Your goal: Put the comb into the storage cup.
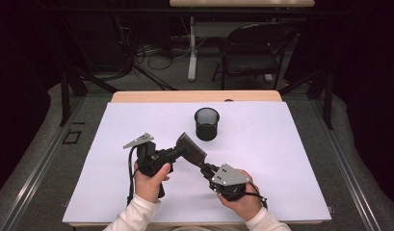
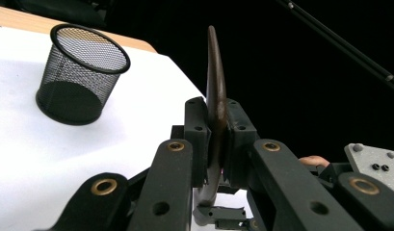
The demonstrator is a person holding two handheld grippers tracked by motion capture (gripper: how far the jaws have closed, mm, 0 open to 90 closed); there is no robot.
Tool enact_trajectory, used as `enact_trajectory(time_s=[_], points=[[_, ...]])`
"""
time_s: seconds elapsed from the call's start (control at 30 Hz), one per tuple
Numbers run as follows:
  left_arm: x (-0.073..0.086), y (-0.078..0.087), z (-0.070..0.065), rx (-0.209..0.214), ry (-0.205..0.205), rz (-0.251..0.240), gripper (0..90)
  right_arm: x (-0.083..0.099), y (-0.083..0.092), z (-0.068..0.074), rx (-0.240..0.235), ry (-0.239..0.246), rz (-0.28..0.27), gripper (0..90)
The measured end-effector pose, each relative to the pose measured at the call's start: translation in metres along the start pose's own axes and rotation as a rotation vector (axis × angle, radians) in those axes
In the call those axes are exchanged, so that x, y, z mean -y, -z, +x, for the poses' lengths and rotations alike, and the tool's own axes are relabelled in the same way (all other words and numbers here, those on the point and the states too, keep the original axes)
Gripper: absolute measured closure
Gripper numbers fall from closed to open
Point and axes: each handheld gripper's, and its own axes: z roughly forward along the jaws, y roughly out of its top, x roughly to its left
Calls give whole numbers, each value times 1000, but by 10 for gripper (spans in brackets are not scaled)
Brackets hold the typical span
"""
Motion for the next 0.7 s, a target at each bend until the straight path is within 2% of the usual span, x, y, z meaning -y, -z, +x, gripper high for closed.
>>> enact_trajectory(time_s=[0.27, 0.7], points=[[0, 0, 2, 7, 15, 0, 835, 1, -1, 0, -2, 0, 0, 727], [0, 0, 2, 9, 15, 2, 838, 1, -1, 0, -4, 0, 0, 727]])
